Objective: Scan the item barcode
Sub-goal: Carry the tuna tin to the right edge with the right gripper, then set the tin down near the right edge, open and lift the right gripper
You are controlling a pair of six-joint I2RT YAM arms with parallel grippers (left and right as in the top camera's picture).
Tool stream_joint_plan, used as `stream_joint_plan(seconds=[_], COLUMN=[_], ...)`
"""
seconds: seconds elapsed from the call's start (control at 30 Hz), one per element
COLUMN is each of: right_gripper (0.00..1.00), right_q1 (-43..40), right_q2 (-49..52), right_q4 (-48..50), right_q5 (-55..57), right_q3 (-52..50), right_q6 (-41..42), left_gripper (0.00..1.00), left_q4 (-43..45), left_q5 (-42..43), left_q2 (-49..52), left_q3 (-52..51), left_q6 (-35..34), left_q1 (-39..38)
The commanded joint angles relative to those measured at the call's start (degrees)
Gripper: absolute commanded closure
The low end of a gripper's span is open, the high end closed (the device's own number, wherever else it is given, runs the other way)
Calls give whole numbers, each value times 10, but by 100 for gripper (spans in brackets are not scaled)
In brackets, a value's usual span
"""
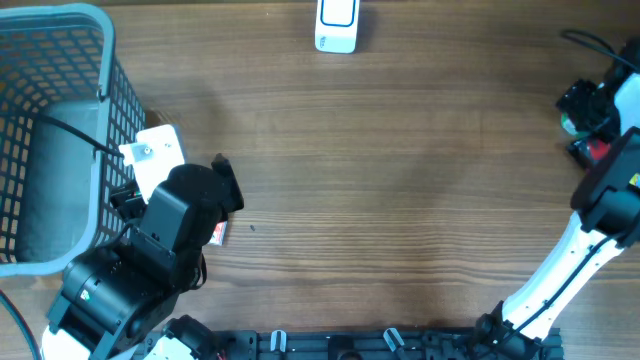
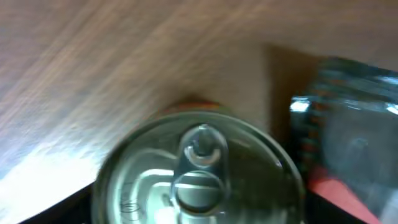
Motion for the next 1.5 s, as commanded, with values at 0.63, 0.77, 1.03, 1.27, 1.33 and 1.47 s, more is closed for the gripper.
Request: stream_joint_plan(seconds=[0.63,0.77,1.03,1.27,1.33,1.47], right_gripper=[0,0,0,0,0,0], right_q1=[35,70,176,263,276,288], right_q2=[-172,-240,-244,-202,-202,-202], right_q4=[-16,-55,-115,-184,-195,-203], right_q5=[-118,-155,-191,-187,-187,-187], right_q3=[64,64,57,57,57,57], right_q6=[-34,-35,-33,-57,-57,-56], left_gripper=[0,0,0,0,0,0], left_q4=[-1,-4,-2,30,-9,-62], left_q5=[5,3,-88,49,83,181], left_q2=[0,0,-17,-15,2,68], left_q3=[-3,-3,11,40,39,37], left_q6=[-8,-8,-54,110,115,128], left_q1=[0,0,0,0,0,12])
